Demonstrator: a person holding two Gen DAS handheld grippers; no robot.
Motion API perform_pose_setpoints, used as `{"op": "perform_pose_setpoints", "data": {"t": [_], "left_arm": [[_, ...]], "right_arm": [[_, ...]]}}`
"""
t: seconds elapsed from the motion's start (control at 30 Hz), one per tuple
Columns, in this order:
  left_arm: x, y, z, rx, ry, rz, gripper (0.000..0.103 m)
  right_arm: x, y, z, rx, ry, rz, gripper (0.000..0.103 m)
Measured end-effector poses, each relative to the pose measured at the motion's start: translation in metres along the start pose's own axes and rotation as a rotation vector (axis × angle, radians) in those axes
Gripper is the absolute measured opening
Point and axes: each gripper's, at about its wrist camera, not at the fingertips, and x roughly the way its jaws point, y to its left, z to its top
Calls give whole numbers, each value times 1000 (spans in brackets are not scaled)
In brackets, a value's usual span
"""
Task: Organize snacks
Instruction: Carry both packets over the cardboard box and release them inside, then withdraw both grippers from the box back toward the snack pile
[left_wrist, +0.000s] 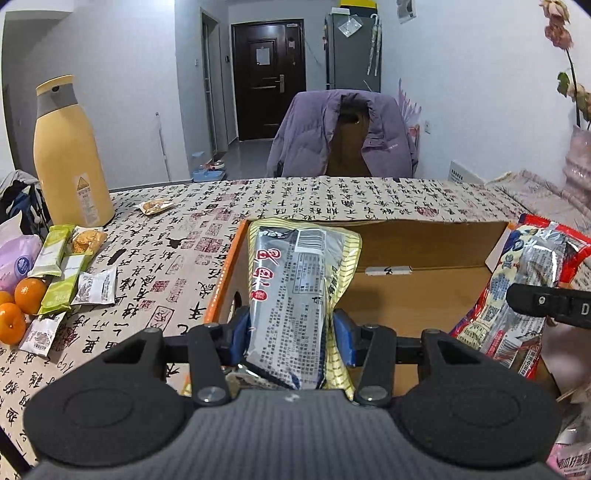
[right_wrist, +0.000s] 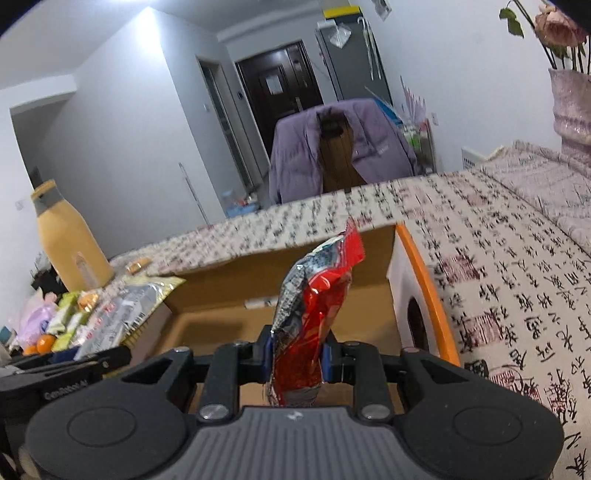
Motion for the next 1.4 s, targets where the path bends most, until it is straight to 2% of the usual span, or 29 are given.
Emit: {"op": "perform_pose_setpoints", "data": {"t": [0.1, 0.17, 0.2, 0.3, 0.37, 0.4, 0.43, 0.47, 0.53, 0.6, 0.63, 0.97, 1.4], "left_arm": [[-1, 0, 0, 5, -7, -14, 55], [-1, 0, -1, 7, -14, -19, 64], [-1, 0, -1, 9, -20, -22, 66], [-6, 0, -1, 10, -46, -30, 80], [-11, 3, -1, -5, -75, -46, 98], [-14, 4, -1, -8, -94, -58, 101], [-18, 4, -2, -6, -112, -65, 103], [-22, 4, -2, -3, -123, -69, 103], [-27, 3, -3, 3, -137, -77, 103], [-32, 2, -4, 3, -146, -76, 103], [-34, 2, -5, 1, -145, -76, 103], [-62, 12, -11, -36, -186, -102, 103], [-118, 27, -42, -49, -251, -153, 103]], "right_arm": [[1, -1, 1, -7, 15, 6, 24], [1, 1, 2, -23, 27, -4, 25], [1, 1, 2, -30, 34, -5, 28], [0, 1, 3, -50, 41, -34, 35], [-4, 0, 2, -57, 43, -37, 45], [-6, -1, 2, -60, 42, -39, 55], [-8, -2, 1, -64, 38, -42, 65], [-10, -3, 0, -68, 32, -48, 69], [-17, -4, -1, -77, 17, -59, 88], [-24, -4, -1, -82, 9, -61, 99], [-28, -4, -1, -89, 3, -60, 101], [-67, 11, -11, -202, -55, -117, 103], [-133, 22, -41, -255, -168, -112, 103]]}}
